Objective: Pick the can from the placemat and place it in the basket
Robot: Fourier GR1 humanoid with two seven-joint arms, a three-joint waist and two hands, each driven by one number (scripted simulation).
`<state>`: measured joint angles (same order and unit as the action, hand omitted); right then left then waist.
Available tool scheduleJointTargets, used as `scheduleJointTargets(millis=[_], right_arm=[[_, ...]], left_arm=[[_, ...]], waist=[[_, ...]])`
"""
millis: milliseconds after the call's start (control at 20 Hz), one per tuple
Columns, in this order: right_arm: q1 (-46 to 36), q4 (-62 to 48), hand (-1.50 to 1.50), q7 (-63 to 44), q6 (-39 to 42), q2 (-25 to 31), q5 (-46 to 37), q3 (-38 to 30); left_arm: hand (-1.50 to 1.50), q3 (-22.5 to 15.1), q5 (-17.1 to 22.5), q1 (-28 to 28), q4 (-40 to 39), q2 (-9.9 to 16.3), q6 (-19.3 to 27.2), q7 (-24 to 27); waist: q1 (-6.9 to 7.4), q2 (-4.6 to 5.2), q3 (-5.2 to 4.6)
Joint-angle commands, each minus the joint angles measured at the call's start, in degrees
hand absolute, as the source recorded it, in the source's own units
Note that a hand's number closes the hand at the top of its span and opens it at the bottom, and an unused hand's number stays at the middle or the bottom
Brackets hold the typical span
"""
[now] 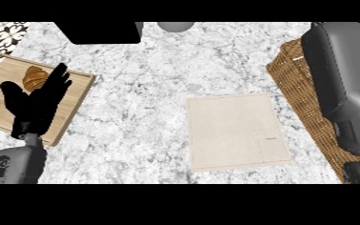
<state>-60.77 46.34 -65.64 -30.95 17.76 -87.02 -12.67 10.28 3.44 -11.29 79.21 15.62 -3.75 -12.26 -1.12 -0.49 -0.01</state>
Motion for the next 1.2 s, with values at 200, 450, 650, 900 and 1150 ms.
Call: scheduleJointTargets(millis=[200, 450, 650, 900, 1150], right_arm=[[10.99, 10.84, 1.5, -1.08, -1.11, 0.17, 2.81, -3.44], [16.03, 13.65, -1.5, -6.35, -6.9, 0.25, -1.89, -9.61], [20.43, 12.14, -1.5, -0.93, -10.47, -1.39, -0.4, -11.6], [21.12, 16.14, -1.5, 8.2, -9.15, 1.9, 8.23, -12.11], [22.19, 24.17, -1.5, 2.76, -15.41, -0.45, 3.9, -15.85]], left_arm=[[0.0, -0.82, -0.26, 1.12, 3.82, -0.57, 0.1, -2.16], [0.0, 0.95, 0.94, 0.58, 0.2, 0.79, -1.59, -0.29], [0.0, -1.6, -1.92, -0.07, 0.96, -1.8, 0.94, 0.39], [0.0, 0.49, 0.31, -0.33, 0.62, -0.5, -1.13, -0.02], [0.0, 0.06, -0.64, -0.6, 2.04, -0.49, 0.26, -3.02]], waist=[[0.94, 0.28, 0.01], [0.67, 0.38, -0.01], [1.21, 0.59, 0.02], [1.28, 0.51, 0.01], [0.52, 0.35, 0.02]])
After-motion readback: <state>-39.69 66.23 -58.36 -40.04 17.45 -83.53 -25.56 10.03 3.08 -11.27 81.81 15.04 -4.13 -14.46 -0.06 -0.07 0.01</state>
